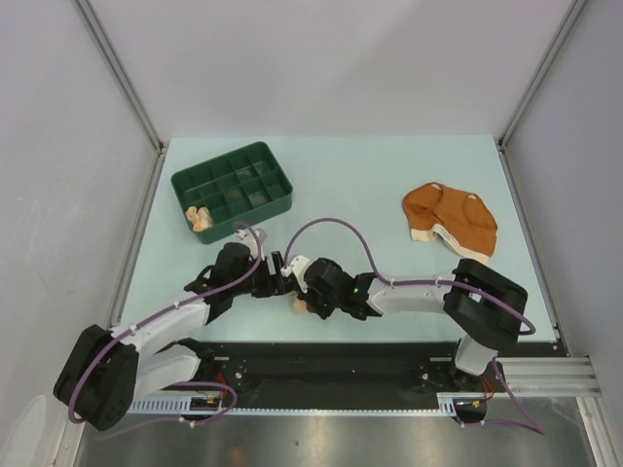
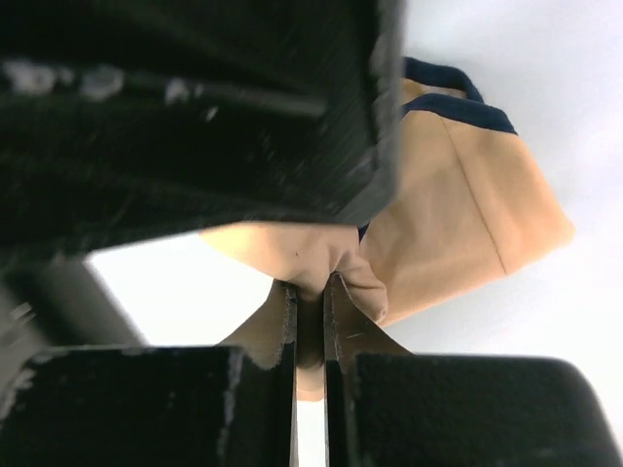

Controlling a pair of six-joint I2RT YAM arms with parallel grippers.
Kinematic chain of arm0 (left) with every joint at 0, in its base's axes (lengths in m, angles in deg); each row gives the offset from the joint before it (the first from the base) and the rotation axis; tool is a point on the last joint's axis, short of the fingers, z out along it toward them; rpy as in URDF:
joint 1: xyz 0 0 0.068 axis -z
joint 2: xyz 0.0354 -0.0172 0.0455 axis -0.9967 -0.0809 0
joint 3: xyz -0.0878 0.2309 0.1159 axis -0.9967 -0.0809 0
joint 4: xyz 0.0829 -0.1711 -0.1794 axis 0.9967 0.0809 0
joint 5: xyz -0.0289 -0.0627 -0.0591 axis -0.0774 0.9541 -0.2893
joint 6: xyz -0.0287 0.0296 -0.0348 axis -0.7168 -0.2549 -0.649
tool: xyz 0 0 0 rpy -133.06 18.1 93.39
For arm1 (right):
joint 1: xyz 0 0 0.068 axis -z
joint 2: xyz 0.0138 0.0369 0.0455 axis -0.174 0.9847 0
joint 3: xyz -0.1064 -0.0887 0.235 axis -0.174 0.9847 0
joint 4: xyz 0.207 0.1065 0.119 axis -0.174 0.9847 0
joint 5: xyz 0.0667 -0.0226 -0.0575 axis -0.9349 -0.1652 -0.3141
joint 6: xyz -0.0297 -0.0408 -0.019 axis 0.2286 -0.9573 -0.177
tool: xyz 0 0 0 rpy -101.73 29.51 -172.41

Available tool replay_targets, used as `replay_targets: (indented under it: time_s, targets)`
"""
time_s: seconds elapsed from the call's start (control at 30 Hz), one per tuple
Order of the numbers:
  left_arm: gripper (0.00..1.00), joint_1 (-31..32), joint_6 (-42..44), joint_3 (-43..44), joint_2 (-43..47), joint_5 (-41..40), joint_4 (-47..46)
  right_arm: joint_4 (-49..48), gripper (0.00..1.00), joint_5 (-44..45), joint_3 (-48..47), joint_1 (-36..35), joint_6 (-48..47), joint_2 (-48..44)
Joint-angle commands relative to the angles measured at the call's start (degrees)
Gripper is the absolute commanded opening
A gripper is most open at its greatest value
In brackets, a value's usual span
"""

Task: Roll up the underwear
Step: Roll the underwear to the center of the board.

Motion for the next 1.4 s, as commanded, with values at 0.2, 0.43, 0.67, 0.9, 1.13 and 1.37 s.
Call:
replay_targets:
  time_s: [0.2,0.43,0.67,0.9,1.13,1.37]
  targets:
    - [0.82,1.4,3.94,-6.35,6.95,-0.6,-3.59,13.0,0.0,-27.38,-2.58,4.63,6.95,1.07]
    - [0.82,3.06,4.03,-11.44,13.02,1.85,-8.07,14.75,0.0,-36.07,-6.88,8.5,5.98,5.81]
    - [0.82,9.12,4.99,-13.47,14.86,1.08,-10.01,16.25,0.0,-41.01,-10.32,11.75,5.72,11.0]
    - [0.76,9.48,3.94,-16.37,18.73,0.19,-10.1,16.52,0.0,-43.82,-12.07,14.3,6.68,14.6]
    - [0.71,9.83,3.32,-17.87,16.45,0.19,-13.43,16.17,0.0,-46.9,-13.13,15.27,7.3,17.15]
    - [0.6,10.1,2.01,-19.01,14.26,-1.57,-18.0,16.34,0.0,-48.13,-13.57,15.62,7.21,18.56]
